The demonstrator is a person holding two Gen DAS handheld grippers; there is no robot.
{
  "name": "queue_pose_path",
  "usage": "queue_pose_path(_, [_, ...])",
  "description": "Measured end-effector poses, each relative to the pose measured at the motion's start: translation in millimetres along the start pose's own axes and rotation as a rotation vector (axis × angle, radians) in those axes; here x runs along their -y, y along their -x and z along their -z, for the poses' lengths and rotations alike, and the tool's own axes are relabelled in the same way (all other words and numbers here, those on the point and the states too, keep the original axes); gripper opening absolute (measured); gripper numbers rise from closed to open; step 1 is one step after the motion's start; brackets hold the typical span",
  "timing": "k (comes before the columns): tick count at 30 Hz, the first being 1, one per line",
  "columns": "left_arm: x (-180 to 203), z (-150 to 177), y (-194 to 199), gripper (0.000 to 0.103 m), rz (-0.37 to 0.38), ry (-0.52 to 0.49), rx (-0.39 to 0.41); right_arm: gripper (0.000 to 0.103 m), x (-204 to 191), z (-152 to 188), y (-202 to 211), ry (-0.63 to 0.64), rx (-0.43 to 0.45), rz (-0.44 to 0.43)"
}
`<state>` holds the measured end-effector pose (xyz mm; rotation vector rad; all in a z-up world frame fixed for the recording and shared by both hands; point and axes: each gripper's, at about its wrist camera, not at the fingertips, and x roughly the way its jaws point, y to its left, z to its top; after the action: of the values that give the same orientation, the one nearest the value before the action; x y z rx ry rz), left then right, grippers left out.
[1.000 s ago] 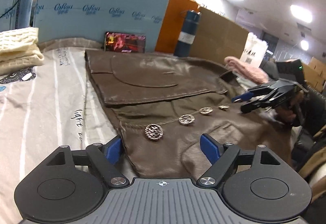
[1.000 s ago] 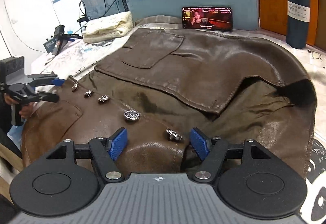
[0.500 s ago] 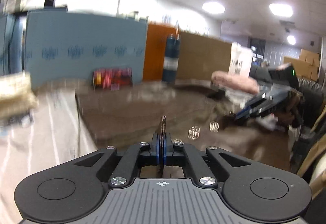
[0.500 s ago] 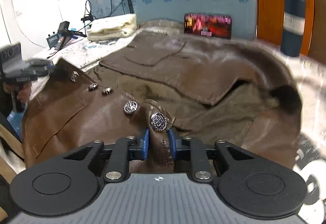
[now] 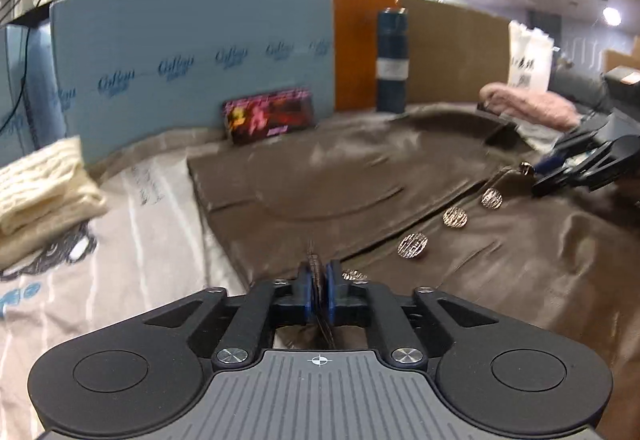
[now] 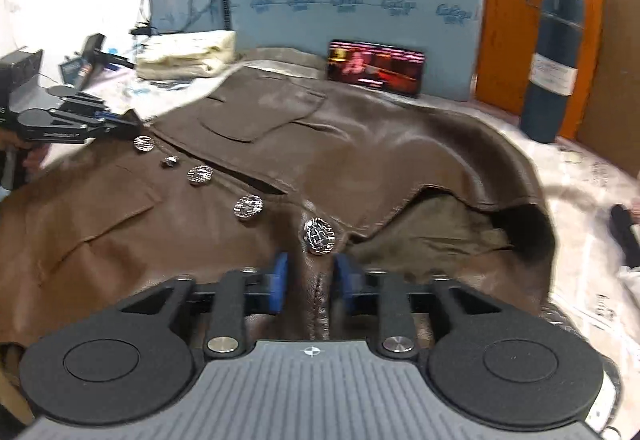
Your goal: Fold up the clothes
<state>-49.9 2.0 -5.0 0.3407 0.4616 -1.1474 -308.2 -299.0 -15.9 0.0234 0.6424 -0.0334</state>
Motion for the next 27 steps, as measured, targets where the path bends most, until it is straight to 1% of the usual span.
queue_pose_path(1, [-1.5,0.2,3.1,0.03,-0.009,0.014,0.014,0.047,1.0,0.7,3.2,0.0,0.013,0.012])
queue_pose_path(2, [-3.3,0.3,6.8,0.038,-0.019,0.027,0.032,0.05,1.9,1.5,6.5,-0.001,0.026,0.024])
queue_pose_path(3, [-4.1,-0.9,10.3,0.059,-0.03,0.04,0.058,0.056,3.0,2.1,9.8,-0.002,0.039,0.037])
queue_pose_path(4, [-4.1,-4.2,12.2,0.074,-0.041,0.05,0.089,0.061,7.6,1.1,13.6,-0.014,0.063,0.056])
queue_pose_path(5, [-4.1,-8.3,13.5,0.076,-0.051,0.057,0.121,0.063,13.3,-0.9,17.2,-0.035,0.095,0.075])
queue_pose_path(6, [-4.4,-13.5,11.9,0.076,-0.058,0.06,0.141,0.066,21.1,-3.7,19.0,-0.068,0.126,0.097])
queue_pose_path(8, [-5.5,-25.4,5.2,0.076,-0.065,0.06,0.166,0.065,39.2,-12.4,18.1,-0.162,0.166,0.136])
queue_pose_path(9, [-3.9,-31.0,-0.9,0.076,-0.062,0.048,0.168,0.065,49.6,-16.8,15.8,-0.223,0.169,0.13])
queue_pose_path(13, [7.0,-52.6,-31.6,0.076,-0.038,-0.03,0.147,0.065,86.5,-25.6,-7.4,-0.485,0.138,0.095])
queue_pose_path(14, [10.7,-56.5,-39.3,0.076,-0.03,-0.049,0.136,0.064,91.1,-26.7,-13.9,-0.534,0.127,0.114])
queue_pose_path(16, [16.7,-60.8,-52.6,0.076,-0.016,-0.075,0.114,0.055,98.1,-27.7,-25.8,-0.614,0.116,0.138])
queue_pose_path(19, [22.6,-65.4,-70.8,0.076,0.005,-0.102,0.085,0.052,94.8,-29.5,-38.8,-0.605,0.128,0.089])
queue_pose_path(20, [24.0,-66.4,-76.6,0.076,0.006,-0.109,0.076,0.051,91.3,-31.4,-43.3,-0.583,0.124,0.077])
queue_pose_path(21, [24.4,-67.1,-82.1,0.076,0.01,-0.11,0.064,0.049,88.2,-32.9,-47.0,-0.55,0.117,0.073])
queue_pose_path(22, [24.3,-67.7,-87.4,0.076,0.016,-0.109,0.05,0.042,83.6,-34.6,-51.0,-0.509,0.101,0.083])
queue_pose_path(23, [23.6,-68.0,-91.9,0.076,0.026,-0.107,0.036,0.038,76.8,-35.7,-55.6,-0.468,0.081,0.097])
queue_pose_path(24, [23.2,-67.4,-94.8,0.076,0.04,-0.105,0.018,0.032,70.0,-36.8,-60.1,-0.428,0.06,0.109])
queue_pose_path(25, [23.1,-66.3,-97.3,0.076,0.054,-0.105,-0.001,0.029,62.9,-35.7,-63.3,-0.392,0.035,0.104])
queue_pose_path(27, [23.1,-63.2,-102.4,0.076,0.085,-0.111,-0.043,0.029,47.6,-31.5,-63.3,-0.308,0.004,0.08])
